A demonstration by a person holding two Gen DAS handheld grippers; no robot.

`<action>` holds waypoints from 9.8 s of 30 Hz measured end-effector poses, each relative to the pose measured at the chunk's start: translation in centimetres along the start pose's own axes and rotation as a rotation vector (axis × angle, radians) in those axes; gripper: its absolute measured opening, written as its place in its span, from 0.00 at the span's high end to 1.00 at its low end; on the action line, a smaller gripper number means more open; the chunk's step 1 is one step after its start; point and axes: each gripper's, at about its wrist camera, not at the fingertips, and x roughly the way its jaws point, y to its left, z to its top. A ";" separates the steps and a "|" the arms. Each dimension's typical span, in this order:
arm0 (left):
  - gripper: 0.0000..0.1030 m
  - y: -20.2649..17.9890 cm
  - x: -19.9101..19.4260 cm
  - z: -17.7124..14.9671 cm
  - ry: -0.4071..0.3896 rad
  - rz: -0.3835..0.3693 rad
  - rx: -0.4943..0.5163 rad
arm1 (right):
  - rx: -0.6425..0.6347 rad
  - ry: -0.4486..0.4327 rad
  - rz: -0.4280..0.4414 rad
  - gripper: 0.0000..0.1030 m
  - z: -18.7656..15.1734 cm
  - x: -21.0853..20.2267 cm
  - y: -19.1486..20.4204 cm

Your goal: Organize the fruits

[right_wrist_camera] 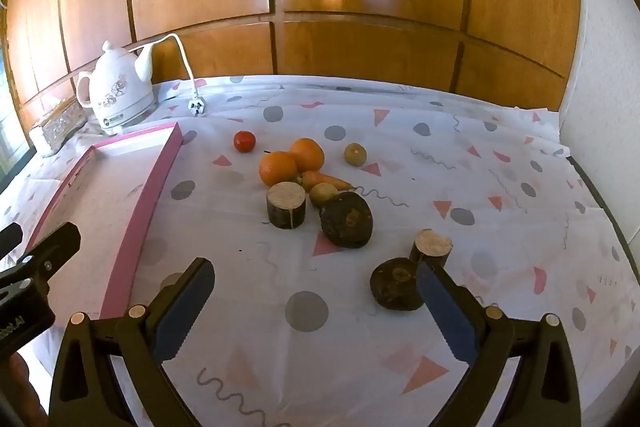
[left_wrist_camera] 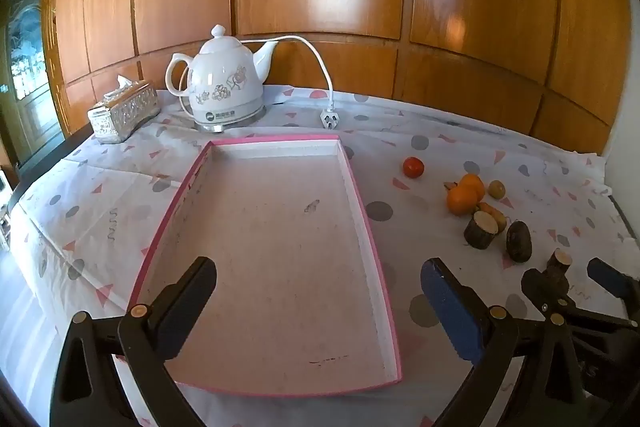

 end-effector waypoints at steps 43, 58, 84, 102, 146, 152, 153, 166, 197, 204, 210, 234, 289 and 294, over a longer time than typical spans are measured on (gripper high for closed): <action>0.00 -0.8 0.7 -0.7 0.028 -0.002 0.006 | -0.035 -0.060 -0.056 0.01 0.7 -1.7 0.6; 0.00 -1.8 1.3 -0.5 0.049 -0.040 0.041 | 0.002 0.002 0.027 0.02 0.4 -0.5 -1.4; 0.01 -8.3 3.9 -0.8 0.191 -0.275 0.178 | 0.113 0.162 0.254 0.56 -2.8 2.6 -9.9; 0.13 -11.0 7.4 0.7 0.240 -0.317 0.177 | 0.038 0.129 0.203 0.56 -1.7 6.0 -8.6; 0.65 -14.8 14.3 2.0 0.251 -0.319 0.181 | -0.005 0.062 0.142 0.55 -2.6 6.3 -7.5; 0.65 -13.8 12.4 0.1 0.204 -0.269 0.184 | -0.007 0.066 0.140 0.55 -2.6 6.2 -7.5; 0.66 -13.9 12.6 0.1 0.205 -0.266 0.189 | -0.011 0.068 0.137 0.55 -2.6 6.3 -7.4; 0.66 -14.1 12.4 0.0 0.199 -0.255 0.206 | -0.043 0.069 0.098 0.55 -2.5 6.3 -6.8; 0.61 7.9 5.3 1.0 0.143 0.106 -0.127 | -0.197 0.096 0.464 0.56 5.0 3.8 9.4; 0.50 8.6 4.6 1.2 0.134 0.087 -0.152 | -0.176 0.124 0.514 0.55 5.8 4.4 12.3; 0.43 9.1 4.1 1.2 0.125 0.069 -0.191 | -0.151 0.097 0.511 0.38 5.7 4.0 12.3; 0.43 2.0 3.6 1.6 0.136 -0.075 -0.032 | 0.140 0.095 0.206 0.38 1.7 4.2 -3.6; 0.40 -13.2 13.7 5.1 0.269 -0.238 0.081 | 0.110 0.117 0.003 0.66 3.2 10.4 -9.1; 0.39 -14.0 15.2 5.6 0.272 -0.228 0.076 | 0.120 0.135 0.029 0.66 3.2 11.3 -9.2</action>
